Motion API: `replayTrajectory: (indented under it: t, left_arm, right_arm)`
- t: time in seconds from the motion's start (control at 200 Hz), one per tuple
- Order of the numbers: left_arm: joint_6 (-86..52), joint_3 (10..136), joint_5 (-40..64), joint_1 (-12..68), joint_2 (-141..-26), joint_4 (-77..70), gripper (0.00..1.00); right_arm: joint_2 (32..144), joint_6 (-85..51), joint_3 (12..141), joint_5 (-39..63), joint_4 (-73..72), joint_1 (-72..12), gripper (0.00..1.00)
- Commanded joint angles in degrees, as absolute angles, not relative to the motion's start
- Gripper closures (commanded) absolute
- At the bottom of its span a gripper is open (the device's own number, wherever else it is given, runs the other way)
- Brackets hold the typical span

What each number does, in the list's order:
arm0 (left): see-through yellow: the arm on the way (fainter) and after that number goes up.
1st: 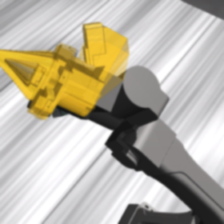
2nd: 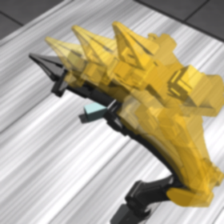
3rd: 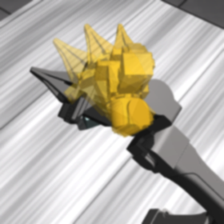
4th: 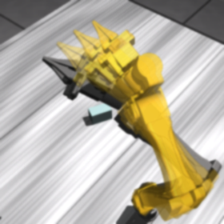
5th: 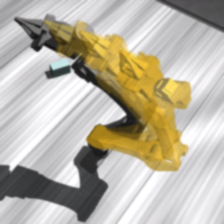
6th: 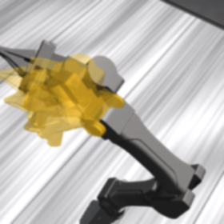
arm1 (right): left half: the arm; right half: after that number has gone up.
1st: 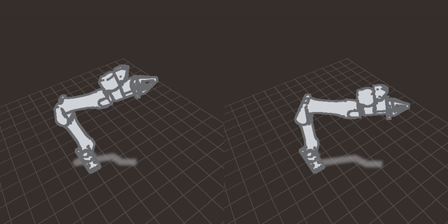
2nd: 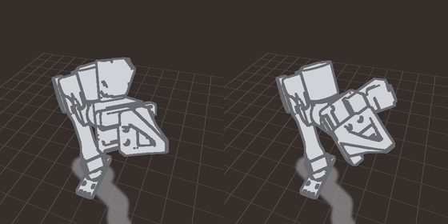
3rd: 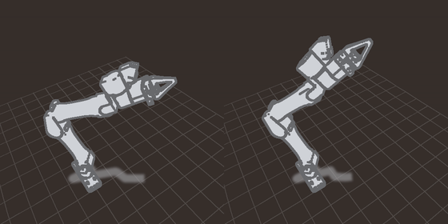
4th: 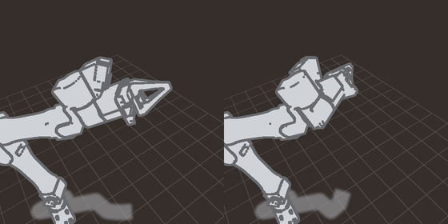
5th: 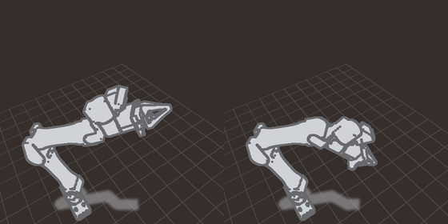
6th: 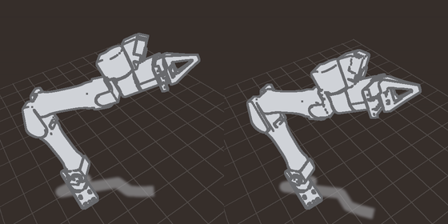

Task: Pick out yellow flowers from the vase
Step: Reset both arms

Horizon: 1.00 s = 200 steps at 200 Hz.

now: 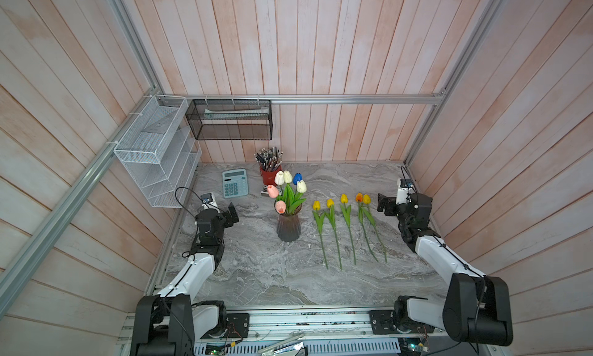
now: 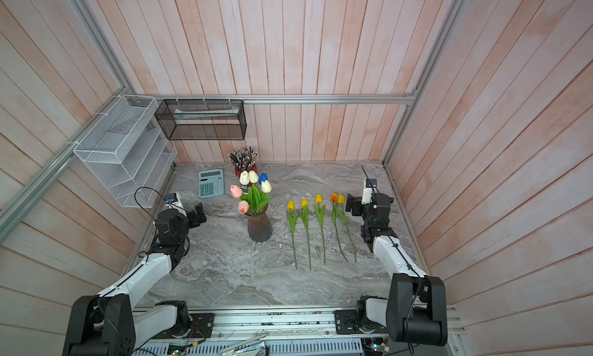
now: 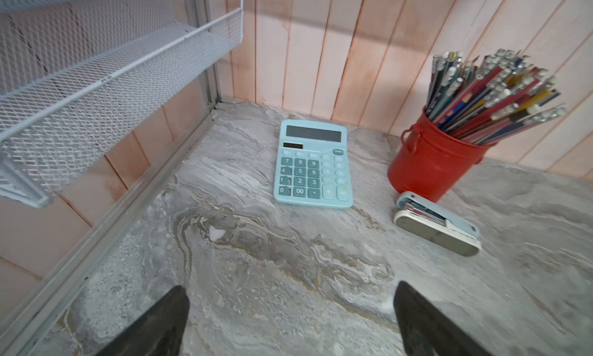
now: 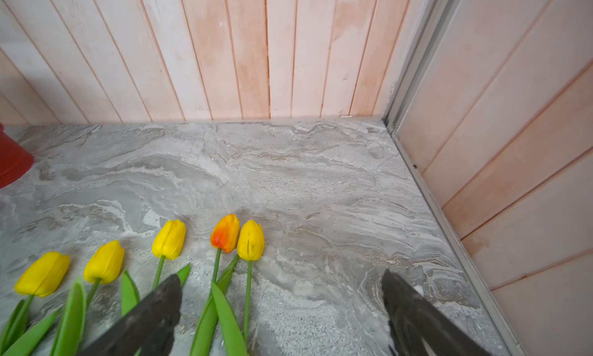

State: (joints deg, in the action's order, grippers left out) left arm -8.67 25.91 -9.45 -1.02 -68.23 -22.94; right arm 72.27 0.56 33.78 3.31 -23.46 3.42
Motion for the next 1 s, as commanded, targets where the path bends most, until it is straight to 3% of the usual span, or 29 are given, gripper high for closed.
replayTrajectory:
  t: [0.0, 0.24, 0.37, 0.54, 0.615, 0.665, 0.995]
  left_arm:
    - [-6.0, 23.2, -13.2, -1.2, -71.5, -37.6, 0.0]
    - [-6.3, 17.0, -12.1, -1.2, -78.2, -54.0, 0.0]
    - [-6.2, 12.8, -12.4, -1.1, -83.9, -67.0, 0.0]
    - [-4.7, 13.5, -8.1, -1.0, -89.1, -70.9, 0.0]
    - [-3.2, 16.6, -6.8, -0.5, -87.3, -61.2, 0.0]
    - [-2.8, 15.3, -6.9, -0.5, -89.1, -67.3, 0.0]
    - [-3.0, 16.1, -6.8, -0.5, -88.1, -63.8, 0.0]
  right_arm:
    - [73.4, -0.8, 30.5, -1.2, -36.2, 3.6, 0.02]
    - [74.8, -2.7, 13.4, -1.0, -60.0, 3.7, 0.02]
    - [79.6, -2.3, 11.1, 0.6, -67.6, 3.7, 0.02]
    - [89.7, -1.7, 9.0, 4.2, -83.2, 3.6, 0.01]
    - [87.1, -0.7, 11.1, 4.2, -75.5, 3.6, 0.02]
    - [86.5, -1.4, 14.1, 2.5, -68.0, 3.6, 0.02]
    - [87.0, -1.7, 14.4, 1.9, -68.0, 3.5, 0.02]
